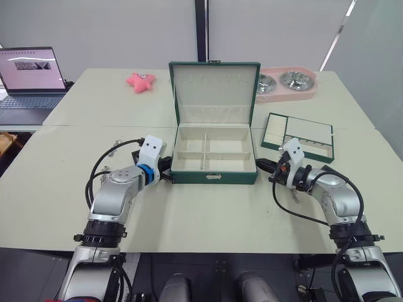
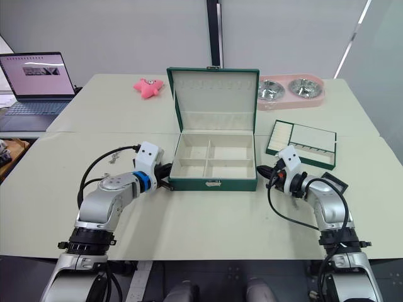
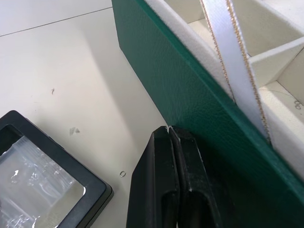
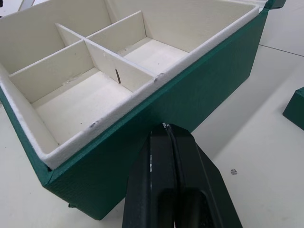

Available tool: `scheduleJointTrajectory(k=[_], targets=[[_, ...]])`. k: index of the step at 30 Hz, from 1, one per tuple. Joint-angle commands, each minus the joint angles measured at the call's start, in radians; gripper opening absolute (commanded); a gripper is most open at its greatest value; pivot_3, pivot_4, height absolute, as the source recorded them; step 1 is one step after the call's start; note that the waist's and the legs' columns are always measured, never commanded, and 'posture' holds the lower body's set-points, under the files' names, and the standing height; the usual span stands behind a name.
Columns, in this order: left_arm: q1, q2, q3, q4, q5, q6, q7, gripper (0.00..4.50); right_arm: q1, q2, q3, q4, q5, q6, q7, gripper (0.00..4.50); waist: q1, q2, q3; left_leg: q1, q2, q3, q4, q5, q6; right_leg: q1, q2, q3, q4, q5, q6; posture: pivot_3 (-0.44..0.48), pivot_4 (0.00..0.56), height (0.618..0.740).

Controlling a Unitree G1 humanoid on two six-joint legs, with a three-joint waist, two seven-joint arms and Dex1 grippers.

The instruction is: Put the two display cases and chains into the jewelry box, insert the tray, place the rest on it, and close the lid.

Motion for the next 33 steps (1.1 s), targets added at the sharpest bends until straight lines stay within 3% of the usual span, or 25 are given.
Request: scheduleJointTrajectory(k=[1,17,21,25,30,33], targets=[[0.010,-0.022,-0.046,-0.055,-0.026,0.006,-0.050,0.02,-0.003,0.019,0.034,-0.028,0.017,-0.011,0.018,0.00,0.000,0.000,0.000,0.000,0.000,0.000,0.000,0.000,0.000,0.000,0.000,0.000,0.000,0.000,0.000,0.000,0.150,0.740],[0.005,-0.010,-0.034,-0.045,-0.020,0.006,-0.052,0.02,0.007,0.003,0.018,-0.034,0.016,-0.018,0.005,0.00,0.000,0.000,0.000,0.000,0.000,0.000,0.000,0.000,0.000,0.000,0.000,0.000,0.000,0.000,0.000,0.000,0.150,0.740],[0.020,0.026,0.012,-0.063,-0.045,-0.006,-0.079,0.02,-0.006,-0.014,-0.048,-0.035,0.056,-0.012,-0.002,0.00,0.000,0.000,0.000,0.000,0.000,0.000,0.000,0.000,0.000,0.000,0.000,0.000,0.000,0.000,0.000,0.000,0.150,0.740],[0.036,0.073,0.066,-0.067,-0.068,-0.026,-0.108,0.00,0.000,-0.053,-0.097,-0.054,0.113,0.033,0.023,0.79,0.000,0.000,0.000,-0.001,0.000,0.000,-0.001,0.000,0.000,0.000,0.000,0.000,-0.001,0.000,0.000,0.000,0.150,0.740],[0.077,0.176,0.175,-0.063,-0.118,-0.052,-0.163,0.00,0.033,-0.135,-0.172,-0.064,0.165,0.023,0.059,2.14,-0.001,0.000,0.000,0.000,0.000,0.000,-0.001,-0.001,0.001,0.000,0.000,0.000,-0.001,0.000,0.000,0.000,0.150,0.740],[0.178,0.310,0.301,-0.058,-0.156,-0.078,-0.248,0.61,0.104,-0.272,-0.271,-0.029,0.187,-0.003,0.133,3.03,-0.001,0.000,0.000,-0.001,0.000,0.000,-0.003,-0.002,0.003,-0.001,0.000,0.000,-0.004,0.000,0.000,0.000,0.150,0.740]])
